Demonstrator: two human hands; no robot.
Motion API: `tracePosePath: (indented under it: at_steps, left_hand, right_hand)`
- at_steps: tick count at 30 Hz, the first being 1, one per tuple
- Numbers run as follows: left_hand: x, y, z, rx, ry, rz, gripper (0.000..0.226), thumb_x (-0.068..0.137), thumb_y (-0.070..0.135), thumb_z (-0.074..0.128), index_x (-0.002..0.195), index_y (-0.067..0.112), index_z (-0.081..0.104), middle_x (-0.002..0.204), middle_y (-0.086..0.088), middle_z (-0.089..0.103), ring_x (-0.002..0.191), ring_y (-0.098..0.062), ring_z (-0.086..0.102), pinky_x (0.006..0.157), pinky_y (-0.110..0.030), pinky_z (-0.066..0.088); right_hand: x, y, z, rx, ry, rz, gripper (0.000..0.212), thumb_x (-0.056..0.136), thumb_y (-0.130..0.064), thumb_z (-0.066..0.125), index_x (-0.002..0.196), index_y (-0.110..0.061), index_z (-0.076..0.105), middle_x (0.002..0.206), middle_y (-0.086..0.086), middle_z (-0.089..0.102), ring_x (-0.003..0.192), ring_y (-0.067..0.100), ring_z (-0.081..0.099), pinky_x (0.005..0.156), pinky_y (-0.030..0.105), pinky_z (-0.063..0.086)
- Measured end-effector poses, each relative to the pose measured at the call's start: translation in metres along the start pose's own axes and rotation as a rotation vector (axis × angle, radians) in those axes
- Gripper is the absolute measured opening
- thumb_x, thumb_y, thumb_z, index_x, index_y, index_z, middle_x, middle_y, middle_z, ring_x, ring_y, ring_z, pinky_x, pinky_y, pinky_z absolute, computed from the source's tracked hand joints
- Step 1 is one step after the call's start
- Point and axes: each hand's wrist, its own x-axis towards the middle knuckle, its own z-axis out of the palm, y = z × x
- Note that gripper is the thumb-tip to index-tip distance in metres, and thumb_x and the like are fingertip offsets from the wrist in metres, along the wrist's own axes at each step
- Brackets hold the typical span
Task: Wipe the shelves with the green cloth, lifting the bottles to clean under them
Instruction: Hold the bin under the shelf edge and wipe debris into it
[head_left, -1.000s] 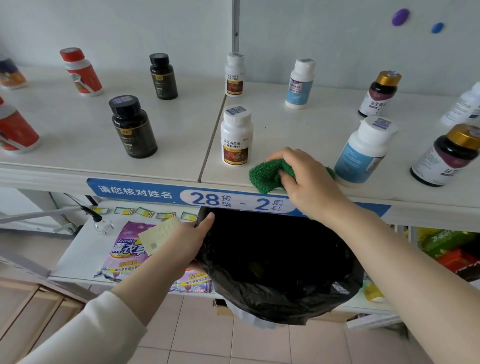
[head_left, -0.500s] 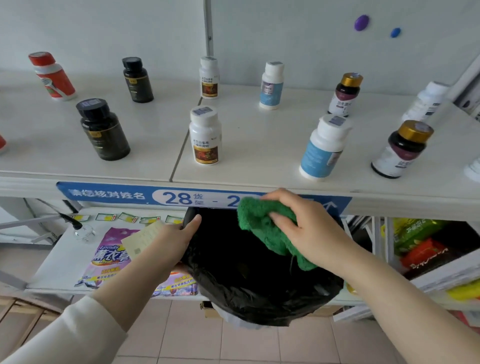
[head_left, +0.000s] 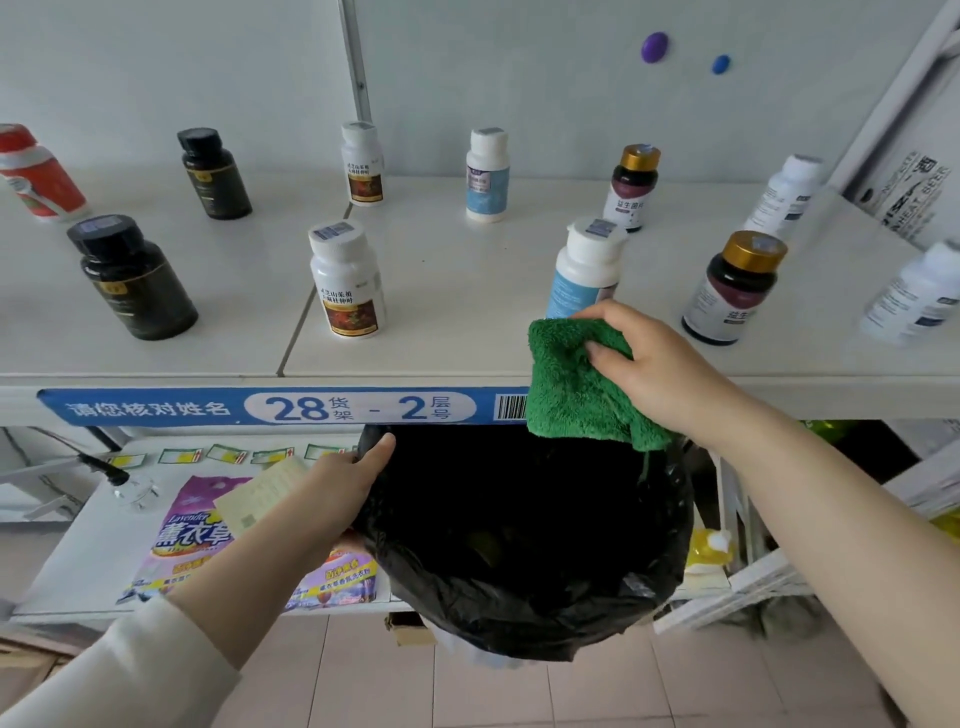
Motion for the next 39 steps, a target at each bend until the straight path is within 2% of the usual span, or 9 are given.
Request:
tracePosePath:
  at_steps: [4, 10, 13, 18, 23, 27, 29, 32, 39]
  left_hand:
    - [-0.003, -0.002, 0.002, -0.016, 0.01, 0.006, 0.047, 0.089, 0.046, 0.049, 0.103, 0.003, 0.06, 0.095, -0.014, 0.063, 0.076, -0.025, 0.062, 0.047, -0.027, 0.051]
    - [-0.015, -0.036, -0.002, -0.102, 0.085, -0.021, 0.042, 0.091, 0.044, 0.048, 0.103, 0.007, 0.062, 0.085, -0.007, 0.067, 0.072, -0.022, 0.065, 0.042, -0.022, 0.051]
    - [-0.026, -0.069, -0.015, -0.141, 0.135, -0.062, 0.04, 0.09, 0.044, 0.049, 0.104, 0.009, 0.062, 0.09, -0.009, 0.068, 0.076, -0.024, 0.066, 0.047, -0.026, 0.054]
    - [-0.059, -0.136, -0.061, -0.221, 0.27, -0.158, 0.036, 0.09, 0.043, 0.05, 0.095, 0.009, 0.063, 0.081, -0.004, 0.067, 0.069, -0.02, 0.065, 0.044, -0.023, 0.054]
    - [-0.098, -0.211, -0.137, -0.283, 0.377, -0.244, 0.039, 0.09, 0.046, 0.048, 0.098, 0.011, 0.064, 0.08, -0.004, 0.068, 0.065, -0.022, 0.067, 0.044, -0.029, 0.055]
    - [-0.122, -0.282, -0.208, -0.299, 0.487, -0.283, 0.042, 0.09, 0.048, 0.046, 0.103, 0.012, 0.064, 0.095, -0.013, 0.07, 0.081, -0.031, 0.068, 0.065, -0.046, 0.059]
    - [-0.131, -0.316, -0.242, -0.328, 0.527, -0.3, 0.042, 0.091, 0.047, 0.045, 0.106, 0.013, 0.063, 0.097, -0.012, 0.07, 0.084, -0.03, 0.067, 0.067, -0.044, 0.059]
    - [-0.134, -0.36, -0.29, -0.342, 0.593, -0.318, 0.038, 0.092, 0.047, 0.043, 0.108, 0.018, 0.062, 0.098, -0.009, 0.069, 0.087, -0.028, 0.066, 0.067, -0.04, 0.059]
    - [-0.083, -0.442, -0.367, -0.328, 0.658, -0.393, 0.043, 0.093, 0.045, 0.04, 0.114, 0.013, 0.059, 0.1, -0.008, 0.066, 0.099, -0.028, 0.06, 0.082, -0.037, 0.049]
  right_hand:
    - [-0.008, -0.008, 0.004, 0.054, 0.03, -0.086, 0.022, 0.093, -0.015, 0.046, 0.106, -0.033, 0.048, 0.111, -0.002, 0.058, 0.105, 0.021, 0.055, 0.08, 0.019, 0.041]
    - [-0.047, -0.005, 0.064, -0.141, -0.158, -0.171, 0.024, 0.091, -0.019, 0.05, 0.111, -0.031, 0.056, 0.101, -0.014, 0.06, 0.058, 0.001, 0.054, 0.065, 0.007, 0.042]
    - [-0.056, -0.007, 0.099, -0.091, -0.129, -0.124, 0.025, 0.09, -0.018, 0.052, 0.114, -0.024, 0.055, 0.074, -0.01, 0.059, 0.047, -0.001, 0.052, 0.047, 0.01, 0.039]
    - [-0.064, -0.038, 0.172, 0.01, -0.249, -0.002, 0.025, 0.092, -0.023, 0.051, 0.117, -0.018, 0.052, 0.103, -0.007, 0.056, 0.103, 0.02, 0.059, 0.068, 0.015, 0.041]
    - [-0.078, -0.101, 0.268, -0.026, -0.432, -0.119, 0.019, 0.092, -0.023, 0.05, 0.111, -0.024, 0.052, 0.107, 0.009, 0.066, 0.089, 0.031, 0.063, 0.065, 0.028, 0.044]
    - [-0.093, -0.161, 0.365, -0.06, -0.578, -0.186, 0.033, 0.091, -0.021, 0.051, 0.122, -0.032, 0.044, 0.109, 0.006, 0.061, 0.088, 0.033, 0.063, 0.056, 0.017, 0.044]
    - [-0.097, -0.188, 0.412, -0.128, -0.631, -0.233, 0.04, 0.091, -0.02, 0.053, 0.126, -0.035, 0.04, 0.11, 0.005, 0.063, 0.097, 0.027, 0.064, 0.072, 0.025, 0.049]
    - [-0.102, -0.218, 0.478, -0.217, -0.753, -0.265, 0.044, 0.088, -0.016, 0.056, 0.128, -0.032, 0.044, 0.118, -0.001, 0.065, 0.078, 0.016, 0.064, 0.077, 0.028, 0.045]
    - [-0.081, -0.241, 0.608, -0.295, -0.77, -0.263, 0.045, 0.088, -0.015, 0.054, 0.129, -0.032, 0.047, 0.118, 0.004, 0.065, 0.106, 0.028, 0.06, 0.09, 0.036, 0.046]
